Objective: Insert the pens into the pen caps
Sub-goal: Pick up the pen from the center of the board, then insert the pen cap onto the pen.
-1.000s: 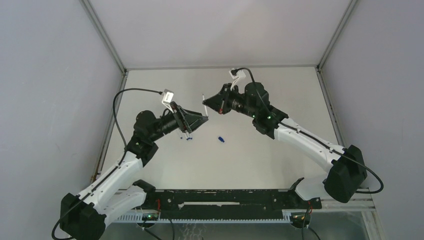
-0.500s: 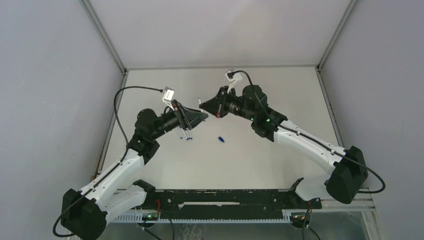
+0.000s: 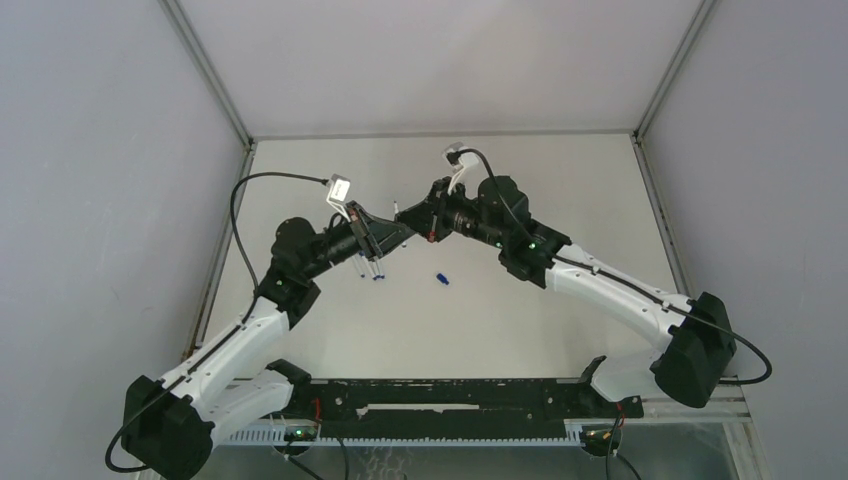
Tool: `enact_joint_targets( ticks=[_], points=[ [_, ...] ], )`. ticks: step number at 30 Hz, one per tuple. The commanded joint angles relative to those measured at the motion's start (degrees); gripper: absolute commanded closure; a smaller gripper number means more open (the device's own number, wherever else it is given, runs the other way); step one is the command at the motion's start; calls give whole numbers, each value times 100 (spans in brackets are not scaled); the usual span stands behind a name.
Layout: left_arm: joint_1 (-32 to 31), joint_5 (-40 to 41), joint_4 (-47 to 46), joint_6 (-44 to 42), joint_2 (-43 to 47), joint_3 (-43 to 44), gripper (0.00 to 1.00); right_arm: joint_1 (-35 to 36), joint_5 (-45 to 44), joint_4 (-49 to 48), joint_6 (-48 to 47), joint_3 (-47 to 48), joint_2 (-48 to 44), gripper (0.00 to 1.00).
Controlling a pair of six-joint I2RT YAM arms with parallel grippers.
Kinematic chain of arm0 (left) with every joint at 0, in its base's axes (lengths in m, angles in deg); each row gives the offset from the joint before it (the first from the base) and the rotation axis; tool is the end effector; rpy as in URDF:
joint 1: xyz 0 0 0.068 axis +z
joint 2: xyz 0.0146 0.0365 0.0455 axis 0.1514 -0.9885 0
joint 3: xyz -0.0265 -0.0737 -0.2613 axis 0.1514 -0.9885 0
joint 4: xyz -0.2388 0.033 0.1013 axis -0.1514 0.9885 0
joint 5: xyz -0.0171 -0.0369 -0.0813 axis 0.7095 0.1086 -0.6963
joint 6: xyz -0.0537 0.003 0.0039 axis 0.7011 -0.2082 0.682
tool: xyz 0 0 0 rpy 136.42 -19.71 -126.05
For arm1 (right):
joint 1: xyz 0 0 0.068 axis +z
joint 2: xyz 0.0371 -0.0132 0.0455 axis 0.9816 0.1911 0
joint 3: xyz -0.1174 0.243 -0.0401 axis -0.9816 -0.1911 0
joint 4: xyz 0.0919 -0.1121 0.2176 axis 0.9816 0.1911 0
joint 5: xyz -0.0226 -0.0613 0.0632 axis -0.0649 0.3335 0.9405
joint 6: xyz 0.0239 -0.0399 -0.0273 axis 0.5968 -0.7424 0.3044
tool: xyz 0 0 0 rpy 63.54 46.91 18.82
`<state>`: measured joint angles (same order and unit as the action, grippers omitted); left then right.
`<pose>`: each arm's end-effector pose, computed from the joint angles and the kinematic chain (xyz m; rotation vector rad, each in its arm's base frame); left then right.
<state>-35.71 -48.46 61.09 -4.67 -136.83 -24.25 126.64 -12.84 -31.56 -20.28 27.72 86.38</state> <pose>0.1917 -0.1180 0.3155 0.2780 1.6469 -1.3074 0.2117 0.2447 0.3619 -0.4895 1.7770 1.1698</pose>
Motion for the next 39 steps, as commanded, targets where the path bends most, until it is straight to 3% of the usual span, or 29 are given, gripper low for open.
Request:
enact_joint_targets(
  ticks=[1,5,9,12,22,29,39],
  points=[
    [2,114,-284,-6,66,423,86,109,-43,-38,-222,14,-260,100],
    [2,132,-223,-25,64,416,98,116,-141,25,-374,13,-332,95],
    [2,483,345,-197,77,476,100,121,-243,155,-651,12,-518,70],
    [10,836,901,-472,103,557,100,116,-383,359,-936,18,-705,63],
    [230,2180,2892,-1718,480,855,100,-19,-991,2314,-1896,16,-655,60],
    [234,2992,3427,-2357,961,812,100,-153,-1157,3086,-2004,46,277,53],
    [239,4103,3534,-2546,1538,628,100,-213,-826,3578,-2187,917,2193,53]
  ],
)
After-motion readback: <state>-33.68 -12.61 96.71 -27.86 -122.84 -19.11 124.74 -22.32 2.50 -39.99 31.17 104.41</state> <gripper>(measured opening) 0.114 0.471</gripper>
